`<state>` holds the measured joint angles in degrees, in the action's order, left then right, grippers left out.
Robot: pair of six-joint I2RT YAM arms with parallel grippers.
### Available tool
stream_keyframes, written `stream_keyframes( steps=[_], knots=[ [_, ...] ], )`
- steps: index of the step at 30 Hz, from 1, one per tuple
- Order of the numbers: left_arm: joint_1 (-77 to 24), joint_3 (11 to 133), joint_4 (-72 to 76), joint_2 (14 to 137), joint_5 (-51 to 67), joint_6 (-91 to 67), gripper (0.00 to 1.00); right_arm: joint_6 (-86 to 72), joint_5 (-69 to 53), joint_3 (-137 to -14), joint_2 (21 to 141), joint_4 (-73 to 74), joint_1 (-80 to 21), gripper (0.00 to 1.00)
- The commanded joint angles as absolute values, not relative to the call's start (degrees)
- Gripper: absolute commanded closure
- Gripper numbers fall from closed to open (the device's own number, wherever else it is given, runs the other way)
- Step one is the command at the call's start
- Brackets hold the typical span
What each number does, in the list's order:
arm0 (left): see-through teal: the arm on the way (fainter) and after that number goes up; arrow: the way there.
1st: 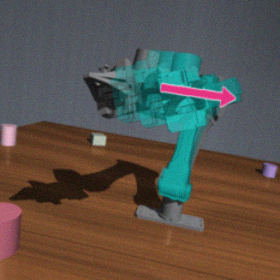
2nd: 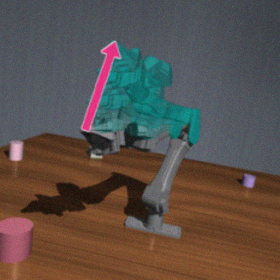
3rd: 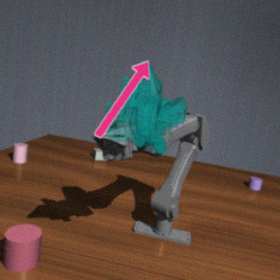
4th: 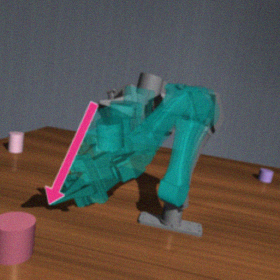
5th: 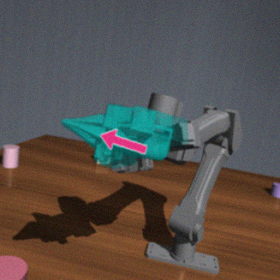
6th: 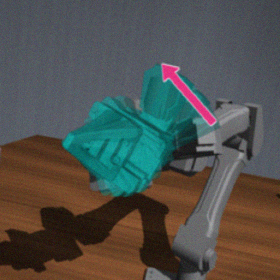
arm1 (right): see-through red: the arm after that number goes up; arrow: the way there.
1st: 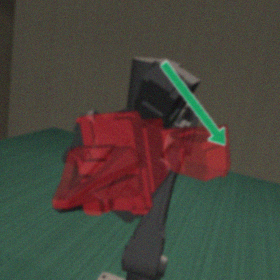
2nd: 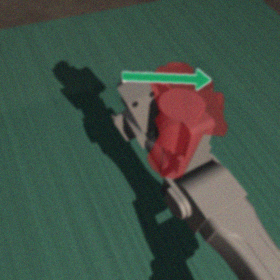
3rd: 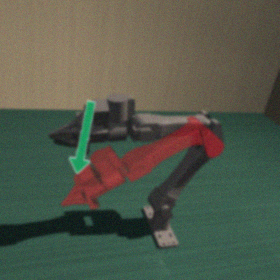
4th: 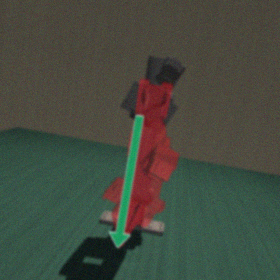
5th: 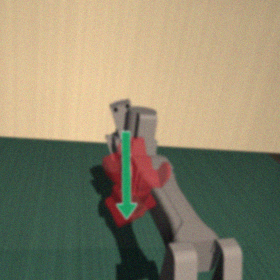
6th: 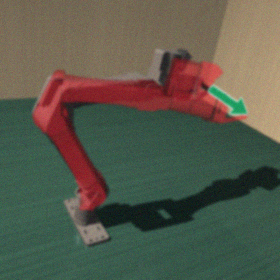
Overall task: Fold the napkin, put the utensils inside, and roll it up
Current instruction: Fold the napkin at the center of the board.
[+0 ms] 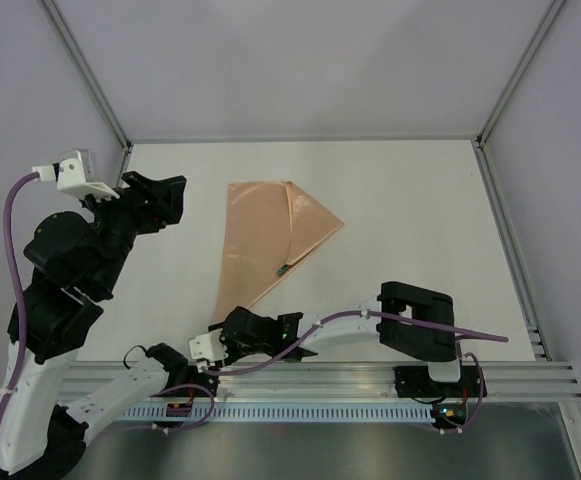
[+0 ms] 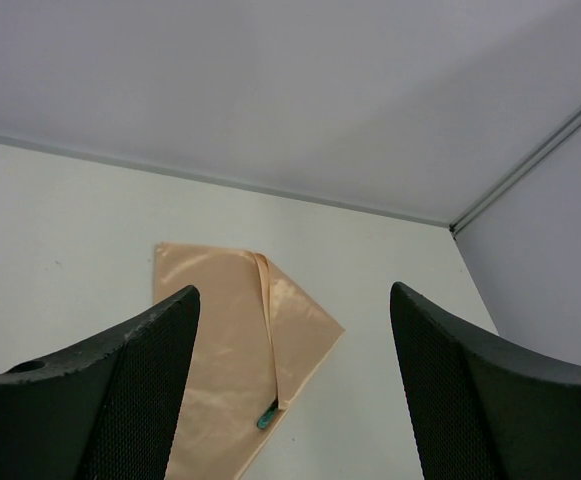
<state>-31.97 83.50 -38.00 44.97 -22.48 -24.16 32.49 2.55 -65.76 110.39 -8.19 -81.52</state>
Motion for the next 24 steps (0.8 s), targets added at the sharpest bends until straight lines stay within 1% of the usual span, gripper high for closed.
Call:
stream_keyframes(
  steps=[1,15,24],
  knots=[
    [-31.9,82.71,-36.21,44.39,-23.82,-25.31,0.18,34.63,4.66,-66.8,112.23,-12.12,-82.09,0.5],
    [-31.9,81.13,-35.77,44.21,-25.75,-24.96,0.18,38.14,8.88,-66.71,116.72,-19.33,-82.18,0.5],
    [-31.9,80.86,-35.77,44.21,-26.19,-24.26,0.18,38.14,8.52,-68.38,118.65,-19.16,-82.27,0.5]
  ],
)
